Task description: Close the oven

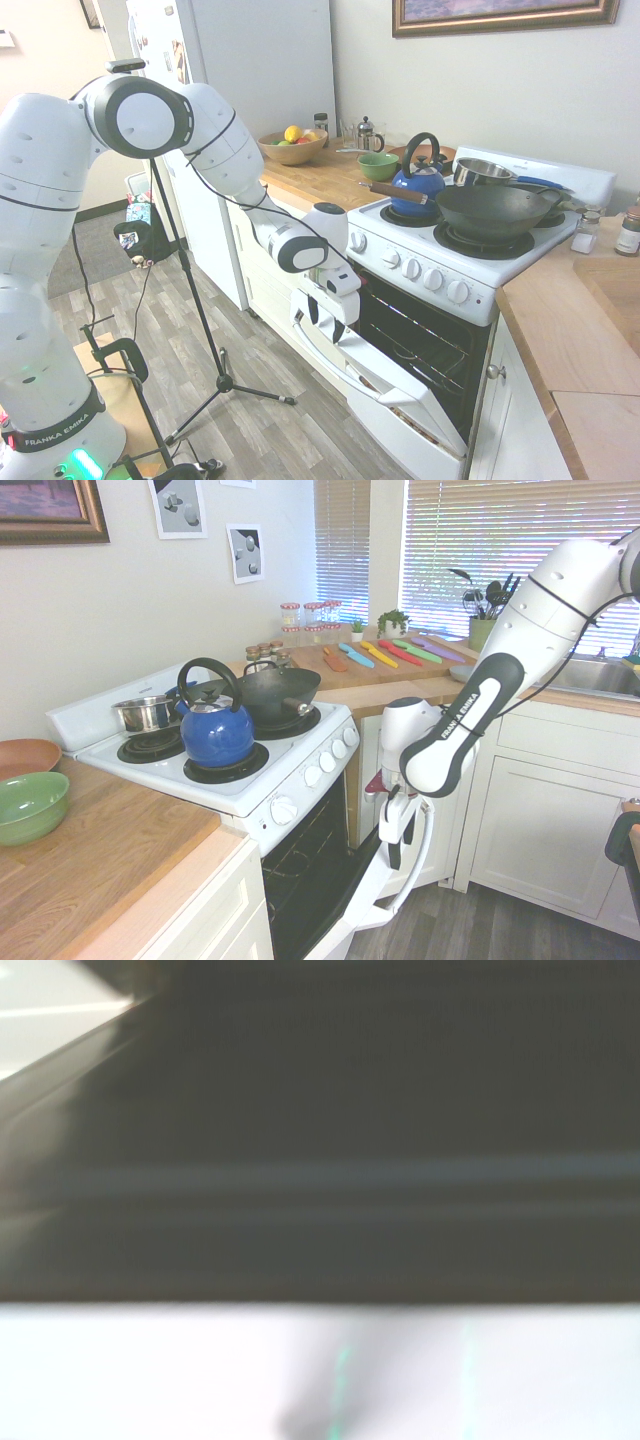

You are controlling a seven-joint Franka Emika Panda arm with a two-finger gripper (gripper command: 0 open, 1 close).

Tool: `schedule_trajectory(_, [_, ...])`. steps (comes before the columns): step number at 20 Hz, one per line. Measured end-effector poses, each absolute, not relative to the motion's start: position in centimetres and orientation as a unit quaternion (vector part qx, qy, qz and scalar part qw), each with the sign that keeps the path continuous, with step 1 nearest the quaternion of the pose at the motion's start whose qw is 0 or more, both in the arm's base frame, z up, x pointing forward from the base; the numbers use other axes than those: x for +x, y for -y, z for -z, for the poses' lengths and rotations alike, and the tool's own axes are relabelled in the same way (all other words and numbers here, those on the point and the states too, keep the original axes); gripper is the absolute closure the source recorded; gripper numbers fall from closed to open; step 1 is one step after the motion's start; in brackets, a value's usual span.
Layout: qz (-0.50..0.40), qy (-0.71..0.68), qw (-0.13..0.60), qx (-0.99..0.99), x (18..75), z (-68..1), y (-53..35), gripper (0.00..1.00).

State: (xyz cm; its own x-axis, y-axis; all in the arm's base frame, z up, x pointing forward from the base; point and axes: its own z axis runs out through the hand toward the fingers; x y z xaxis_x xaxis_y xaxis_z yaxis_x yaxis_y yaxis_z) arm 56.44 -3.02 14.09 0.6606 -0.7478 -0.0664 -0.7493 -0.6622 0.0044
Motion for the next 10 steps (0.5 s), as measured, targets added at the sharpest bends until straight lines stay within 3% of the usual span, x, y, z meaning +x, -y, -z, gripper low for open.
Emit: schedule_trajectory(10, [-0.054,-0.400,-0.013,-0.915,55.1,-12.6,4.1,0.00])
